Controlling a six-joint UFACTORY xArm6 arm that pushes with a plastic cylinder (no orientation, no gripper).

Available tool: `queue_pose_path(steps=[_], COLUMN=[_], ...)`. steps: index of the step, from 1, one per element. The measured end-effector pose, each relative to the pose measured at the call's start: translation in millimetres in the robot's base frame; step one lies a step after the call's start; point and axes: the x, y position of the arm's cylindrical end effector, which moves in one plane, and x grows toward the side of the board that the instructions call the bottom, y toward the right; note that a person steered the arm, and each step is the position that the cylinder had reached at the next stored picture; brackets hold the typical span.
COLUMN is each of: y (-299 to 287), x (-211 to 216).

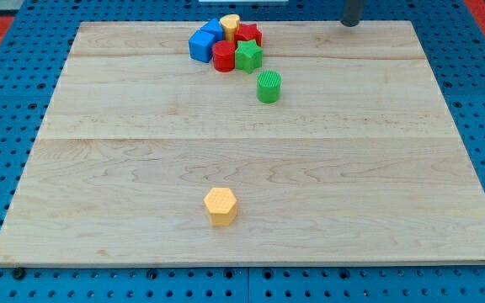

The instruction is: Move the yellow heart right to the yellow hexagon

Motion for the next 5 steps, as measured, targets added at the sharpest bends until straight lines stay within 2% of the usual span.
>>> queue_pose_path(steps=[1, 5], y=[-71.5, -263.9], x=[0.4, 2.1])
